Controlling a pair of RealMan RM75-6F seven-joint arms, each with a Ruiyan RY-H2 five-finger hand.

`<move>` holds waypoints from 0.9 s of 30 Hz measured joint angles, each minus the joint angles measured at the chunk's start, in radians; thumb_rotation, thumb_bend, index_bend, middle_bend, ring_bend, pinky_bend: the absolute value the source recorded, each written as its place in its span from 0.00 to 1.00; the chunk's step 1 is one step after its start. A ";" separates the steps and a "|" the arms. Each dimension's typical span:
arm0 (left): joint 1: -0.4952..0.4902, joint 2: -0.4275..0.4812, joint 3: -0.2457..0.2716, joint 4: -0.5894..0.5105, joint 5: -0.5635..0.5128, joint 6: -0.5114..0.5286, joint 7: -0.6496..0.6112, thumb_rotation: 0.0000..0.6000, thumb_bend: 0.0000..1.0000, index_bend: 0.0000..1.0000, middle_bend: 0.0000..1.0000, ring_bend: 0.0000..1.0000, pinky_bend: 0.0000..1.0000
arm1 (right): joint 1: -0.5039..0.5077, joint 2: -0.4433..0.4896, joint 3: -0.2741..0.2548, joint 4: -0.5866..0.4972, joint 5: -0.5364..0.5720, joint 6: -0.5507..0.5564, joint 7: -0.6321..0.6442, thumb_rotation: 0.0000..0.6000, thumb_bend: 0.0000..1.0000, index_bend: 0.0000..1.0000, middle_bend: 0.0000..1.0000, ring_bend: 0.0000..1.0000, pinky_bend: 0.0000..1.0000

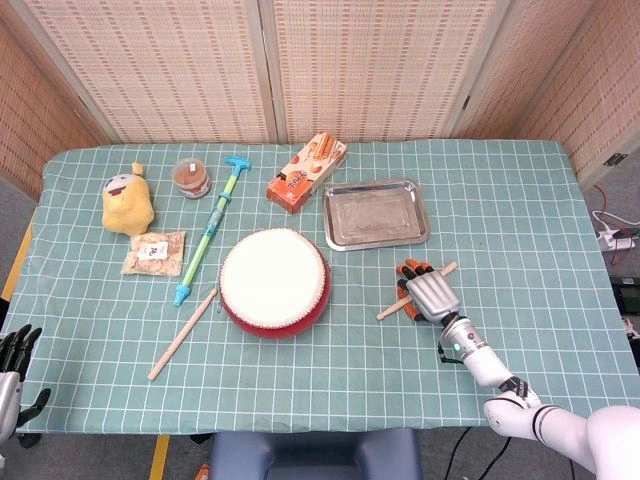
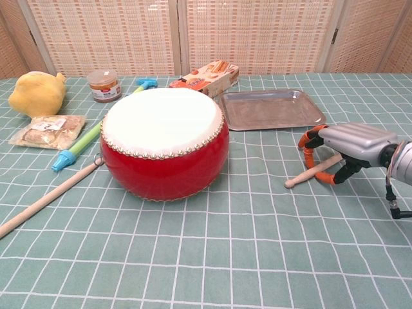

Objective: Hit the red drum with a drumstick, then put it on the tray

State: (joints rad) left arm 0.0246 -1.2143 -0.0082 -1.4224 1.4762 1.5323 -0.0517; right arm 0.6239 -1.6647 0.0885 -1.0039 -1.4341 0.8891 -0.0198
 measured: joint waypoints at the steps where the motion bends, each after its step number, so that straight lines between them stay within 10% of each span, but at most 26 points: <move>1: 0.000 0.000 0.000 0.001 0.000 -0.001 -0.002 1.00 0.25 0.00 0.00 0.00 0.00 | -0.001 0.002 0.001 -0.003 -0.002 0.009 0.012 1.00 0.48 0.63 0.20 0.12 0.22; 13: -0.003 0.001 -0.001 -0.001 0.008 -0.002 -0.004 1.00 0.25 0.00 0.00 0.00 0.00 | -0.049 0.078 0.047 -0.149 -0.037 0.188 0.415 1.00 0.49 0.62 0.24 0.16 0.24; 27: -0.007 0.012 0.000 -0.023 0.012 -0.007 0.015 1.00 0.25 0.00 0.00 0.00 0.00 | -0.077 0.053 0.091 -0.066 -0.019 0.182 1.538 1.00 0.50 0.59 0.28 0.24 0.26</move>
State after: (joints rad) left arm 0.0171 -1.2024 -0.0080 -1.4456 1.4885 1.5253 -0.0370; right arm 0.5466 -1.6117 0.1791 -1.0700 -1.4536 1.0711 1.5180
